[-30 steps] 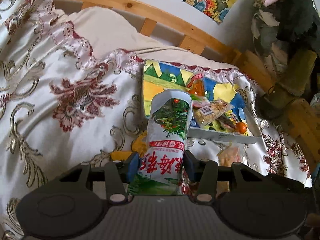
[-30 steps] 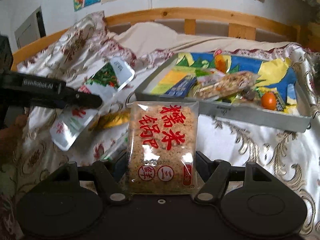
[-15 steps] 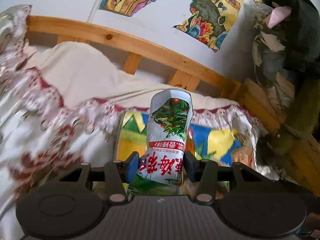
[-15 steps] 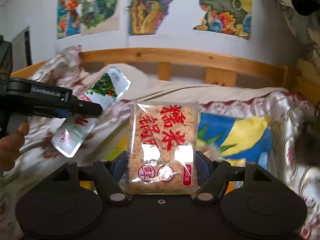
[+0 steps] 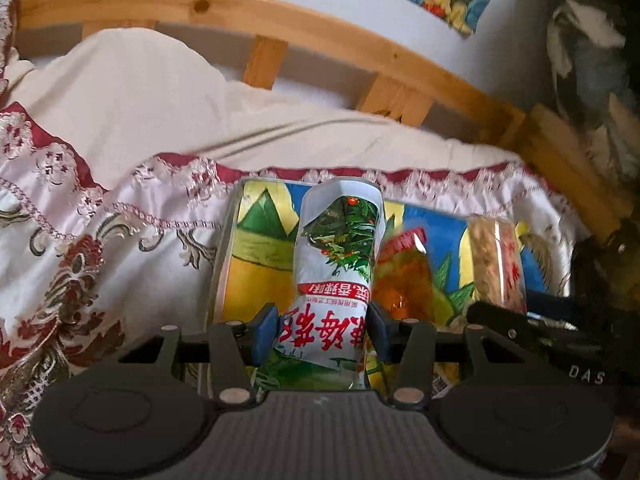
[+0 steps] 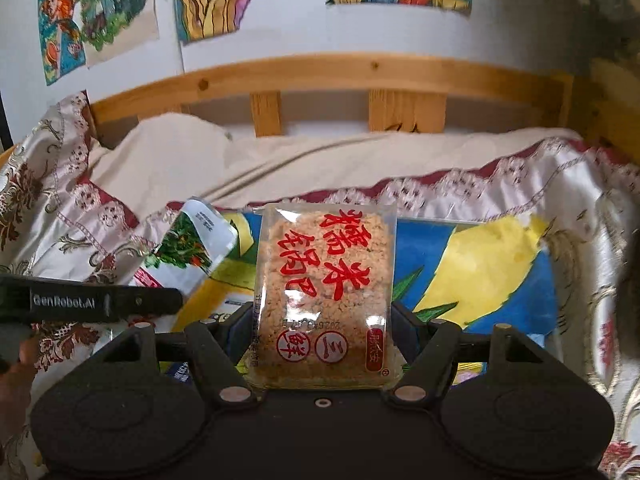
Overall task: Organize snacks
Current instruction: 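Carry both packets over the dinosaur tray, then lower both packets into the tray and open both tools, then lift both tools away from the tray toward the gold packet and green tube, then close the right tool on the green-white tube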
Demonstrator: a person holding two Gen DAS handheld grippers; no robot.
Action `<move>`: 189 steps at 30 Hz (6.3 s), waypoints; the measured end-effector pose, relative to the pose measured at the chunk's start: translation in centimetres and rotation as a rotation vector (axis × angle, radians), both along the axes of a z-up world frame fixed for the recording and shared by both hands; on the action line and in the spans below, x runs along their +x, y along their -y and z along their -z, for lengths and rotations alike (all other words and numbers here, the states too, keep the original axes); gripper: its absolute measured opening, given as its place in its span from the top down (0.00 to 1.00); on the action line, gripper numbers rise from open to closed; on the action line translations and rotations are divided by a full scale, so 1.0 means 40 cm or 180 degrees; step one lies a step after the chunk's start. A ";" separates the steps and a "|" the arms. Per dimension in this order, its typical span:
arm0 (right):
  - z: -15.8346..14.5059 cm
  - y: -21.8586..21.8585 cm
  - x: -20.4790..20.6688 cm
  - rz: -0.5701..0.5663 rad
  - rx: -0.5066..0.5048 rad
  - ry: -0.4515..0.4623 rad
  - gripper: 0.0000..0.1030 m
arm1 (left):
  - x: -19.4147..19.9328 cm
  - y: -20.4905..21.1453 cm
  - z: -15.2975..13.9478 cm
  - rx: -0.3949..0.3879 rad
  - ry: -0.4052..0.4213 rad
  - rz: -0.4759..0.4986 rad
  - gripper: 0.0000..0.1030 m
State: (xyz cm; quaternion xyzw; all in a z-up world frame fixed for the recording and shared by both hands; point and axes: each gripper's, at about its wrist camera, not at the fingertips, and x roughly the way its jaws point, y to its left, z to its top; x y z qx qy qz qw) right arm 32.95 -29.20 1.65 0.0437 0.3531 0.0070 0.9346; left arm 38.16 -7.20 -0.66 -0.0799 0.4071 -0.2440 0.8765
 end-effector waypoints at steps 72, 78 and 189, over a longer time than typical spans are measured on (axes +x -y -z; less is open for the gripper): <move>-0.150 -0.290 -0.610 0.0169 -0.0142 0.0632 0.01 | -0.582 -0.367 -0.103 0.0507 0.0965 -0.0338 0.01; -0.104 -0.310 -0.640 0.0132 -0.0078 0.0352 0.01 | -0.574 -0.356 -0.089 0.0600 0.0787 -0.0237 0.00; 0.151 -0.228 -0.412 -0.0698 0.0613 -0.0629 0.80 | -0.196 -0.224 0.121 0.0495 -0.0191 0.1456 0.14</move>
